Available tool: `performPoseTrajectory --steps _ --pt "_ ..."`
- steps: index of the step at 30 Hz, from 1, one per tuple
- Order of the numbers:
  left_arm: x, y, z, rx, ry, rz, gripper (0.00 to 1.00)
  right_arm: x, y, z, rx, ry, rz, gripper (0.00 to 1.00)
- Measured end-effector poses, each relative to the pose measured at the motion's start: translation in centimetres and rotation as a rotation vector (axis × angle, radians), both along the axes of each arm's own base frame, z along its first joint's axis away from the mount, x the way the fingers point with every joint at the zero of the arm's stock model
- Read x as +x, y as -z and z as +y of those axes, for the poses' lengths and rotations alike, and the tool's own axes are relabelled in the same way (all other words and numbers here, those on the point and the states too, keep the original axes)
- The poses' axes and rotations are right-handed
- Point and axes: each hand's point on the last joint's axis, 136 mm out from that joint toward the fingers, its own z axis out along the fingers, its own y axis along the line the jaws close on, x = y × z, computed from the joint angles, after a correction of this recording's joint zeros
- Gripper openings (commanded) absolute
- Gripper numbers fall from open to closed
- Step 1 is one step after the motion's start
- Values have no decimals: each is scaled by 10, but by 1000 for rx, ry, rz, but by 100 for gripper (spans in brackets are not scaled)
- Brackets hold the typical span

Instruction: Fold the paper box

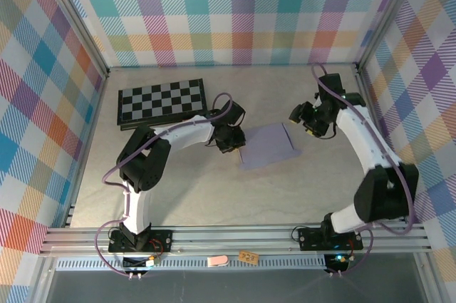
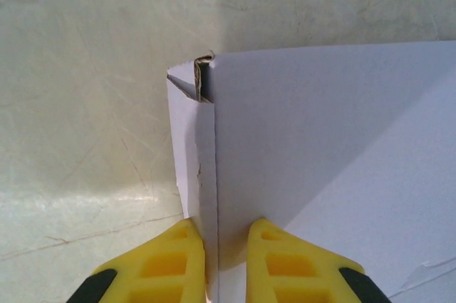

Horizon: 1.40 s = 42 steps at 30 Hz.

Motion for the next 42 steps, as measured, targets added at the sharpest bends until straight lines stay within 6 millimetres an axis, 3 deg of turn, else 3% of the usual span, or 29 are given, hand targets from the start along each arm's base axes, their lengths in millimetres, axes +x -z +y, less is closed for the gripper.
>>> performPoseTrajectory --steps 4,8,14,22,42 --pt "7 1 2 15 32 -7 11 9 60 8 -12 -115 142 59" --pt "10 7 4 22 53 -3 11 -6 94 8 -25 -189 220 60" --pt "13 6 4 15 72 -3 12 -5 103 13 -9 -261 204 53" --pt "14 7 3 4 87 1 11 -2 115 19 23 -292 218 27" --pt "24 6 2 -42 77 3 0 1 115 22 12 -282 219 7"
